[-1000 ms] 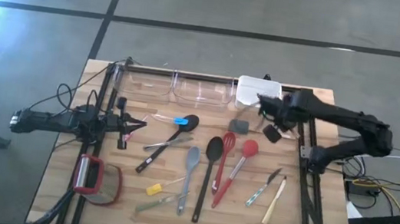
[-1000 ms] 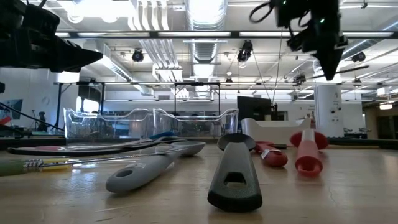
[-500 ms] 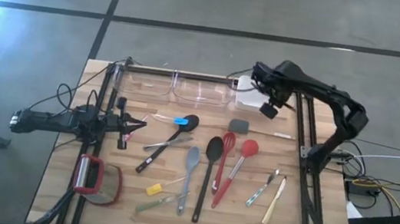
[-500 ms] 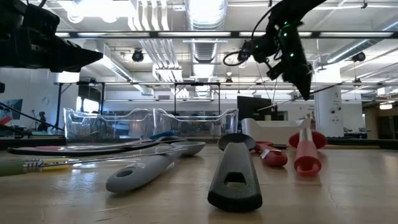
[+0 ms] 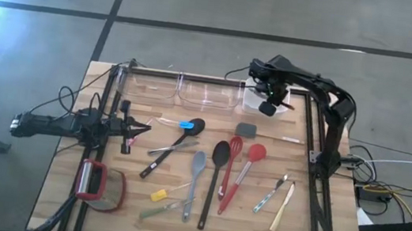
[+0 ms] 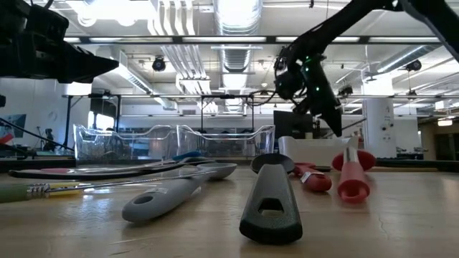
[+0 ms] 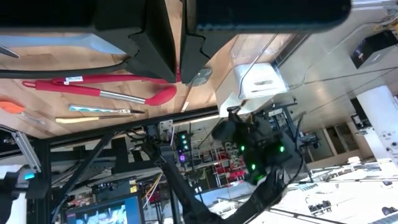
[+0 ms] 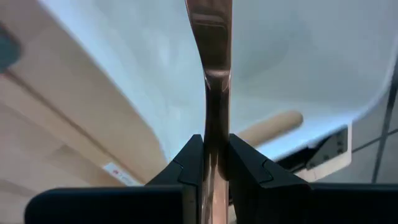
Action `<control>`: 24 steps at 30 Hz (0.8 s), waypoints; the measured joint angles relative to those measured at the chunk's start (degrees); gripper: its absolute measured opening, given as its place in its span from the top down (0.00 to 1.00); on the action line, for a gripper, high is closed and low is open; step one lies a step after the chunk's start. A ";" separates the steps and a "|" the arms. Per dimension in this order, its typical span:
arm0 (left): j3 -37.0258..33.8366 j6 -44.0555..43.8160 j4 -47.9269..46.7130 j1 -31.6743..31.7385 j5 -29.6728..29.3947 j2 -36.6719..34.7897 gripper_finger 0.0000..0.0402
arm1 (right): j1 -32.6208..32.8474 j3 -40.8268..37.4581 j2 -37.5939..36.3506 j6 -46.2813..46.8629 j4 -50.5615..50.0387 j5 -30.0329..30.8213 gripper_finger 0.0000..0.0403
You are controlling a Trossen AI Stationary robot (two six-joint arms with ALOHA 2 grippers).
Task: Pick & Place Kitchen Items
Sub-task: Put the bronze table knife into the white bin
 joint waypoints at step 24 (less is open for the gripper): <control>0.00 0.01 0.00 0.02 -0.01 -0.01 0.94 | -1.29 -0.15 5.00 -0.53 6.61 -3.21 0.88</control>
